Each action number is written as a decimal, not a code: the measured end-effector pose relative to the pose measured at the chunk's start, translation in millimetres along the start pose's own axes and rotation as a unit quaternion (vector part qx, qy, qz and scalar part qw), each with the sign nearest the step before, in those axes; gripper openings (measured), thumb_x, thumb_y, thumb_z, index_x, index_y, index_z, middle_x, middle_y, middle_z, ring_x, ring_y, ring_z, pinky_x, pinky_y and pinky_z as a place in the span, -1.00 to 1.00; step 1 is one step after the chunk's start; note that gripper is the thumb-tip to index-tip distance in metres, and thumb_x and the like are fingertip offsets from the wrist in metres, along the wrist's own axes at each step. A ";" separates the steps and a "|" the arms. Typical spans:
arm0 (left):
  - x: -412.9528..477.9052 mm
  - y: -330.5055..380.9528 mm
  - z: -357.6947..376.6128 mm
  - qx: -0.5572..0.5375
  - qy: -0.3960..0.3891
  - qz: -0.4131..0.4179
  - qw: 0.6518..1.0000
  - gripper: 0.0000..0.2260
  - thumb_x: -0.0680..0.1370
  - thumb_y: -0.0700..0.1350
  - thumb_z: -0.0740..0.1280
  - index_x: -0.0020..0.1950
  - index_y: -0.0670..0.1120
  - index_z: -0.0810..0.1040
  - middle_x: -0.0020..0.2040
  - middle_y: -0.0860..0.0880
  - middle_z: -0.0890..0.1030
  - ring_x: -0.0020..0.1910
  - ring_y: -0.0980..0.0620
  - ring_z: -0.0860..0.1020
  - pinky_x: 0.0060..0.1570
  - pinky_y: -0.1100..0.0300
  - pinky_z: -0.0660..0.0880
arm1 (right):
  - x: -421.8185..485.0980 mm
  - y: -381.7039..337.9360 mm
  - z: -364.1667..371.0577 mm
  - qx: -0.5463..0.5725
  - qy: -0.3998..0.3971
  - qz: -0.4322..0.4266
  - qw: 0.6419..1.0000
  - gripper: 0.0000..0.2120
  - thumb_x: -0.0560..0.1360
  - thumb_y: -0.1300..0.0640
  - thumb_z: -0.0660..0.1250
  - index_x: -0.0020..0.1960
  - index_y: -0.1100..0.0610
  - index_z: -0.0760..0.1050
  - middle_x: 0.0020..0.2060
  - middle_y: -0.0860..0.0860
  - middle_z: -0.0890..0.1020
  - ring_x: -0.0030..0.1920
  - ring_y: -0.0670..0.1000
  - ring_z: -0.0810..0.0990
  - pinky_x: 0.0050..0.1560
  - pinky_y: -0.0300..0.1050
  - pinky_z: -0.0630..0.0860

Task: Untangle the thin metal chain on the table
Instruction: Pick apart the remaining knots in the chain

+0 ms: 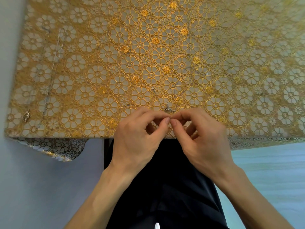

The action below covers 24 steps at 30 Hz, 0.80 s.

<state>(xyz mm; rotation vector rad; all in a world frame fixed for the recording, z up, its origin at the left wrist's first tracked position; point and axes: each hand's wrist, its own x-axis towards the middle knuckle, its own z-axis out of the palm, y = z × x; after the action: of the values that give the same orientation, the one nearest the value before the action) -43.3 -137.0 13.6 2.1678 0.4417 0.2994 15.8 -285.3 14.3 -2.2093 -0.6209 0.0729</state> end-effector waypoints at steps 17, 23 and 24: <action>-0.5 4.6 0.5 0.002 -0.008 -0.011 1.000 -0.93 0.49 0.03 0.44 -0.07 0.11 0.70 -0.18 0.19 0.61 -0.27 0.16 0.57 -0.24 0.12 0.55 | 2.5 2.9 4.1 -0.091 -0.030 -0.024 0.995 -0.84 0.57 0.00 0.23 0.00 0.06 0.51 -0.17 -0.21 0.43 -0.25 -0.13 0.43 -0.33 -0.11 0.45; -2.1 4.3 3.3 0.010 0.034 0.021 0.999 -0.93 0.50 -0.02 0.45 -0.06 0.06 0.72 -0.17 0.14 0.63 -0.30 0.13 0.58 -0.28 0.09 0.54 | 1.9 -1.6 6.6 0.077 -0.057 0.095 0.991 -0.92 0.55 -0.01 0.28 -0.07 -0.03 0.49 -0.31 -0.16 0.56 -0.37 -0.05 0.55 -0.32 -0.07 0.47; -2.9 3.7 4.3 0.027 0.047 0.043 0.998 -0.93 0.51 -0.03 0.45 -0.06 0.04 0.72 -0.17 0.12 0.63 -0.30 0.11 0.58 -0.28 0.06 0.55 | 1.5 -2.3 7.2 0.111 -0.064 0.130 0.983 -0.93 0.54 -0.02 0.29 -0.09 -0.05 0.49 -0.37 -0.14 0.56 -0.41 0.00 0.56 -0.36 -0.01 0.49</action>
<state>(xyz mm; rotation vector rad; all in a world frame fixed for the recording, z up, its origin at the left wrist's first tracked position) -43.6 -143.4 13.9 2.2351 0.4142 0.4445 14.3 -278.3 11.5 -2.0668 -0.3685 0.4042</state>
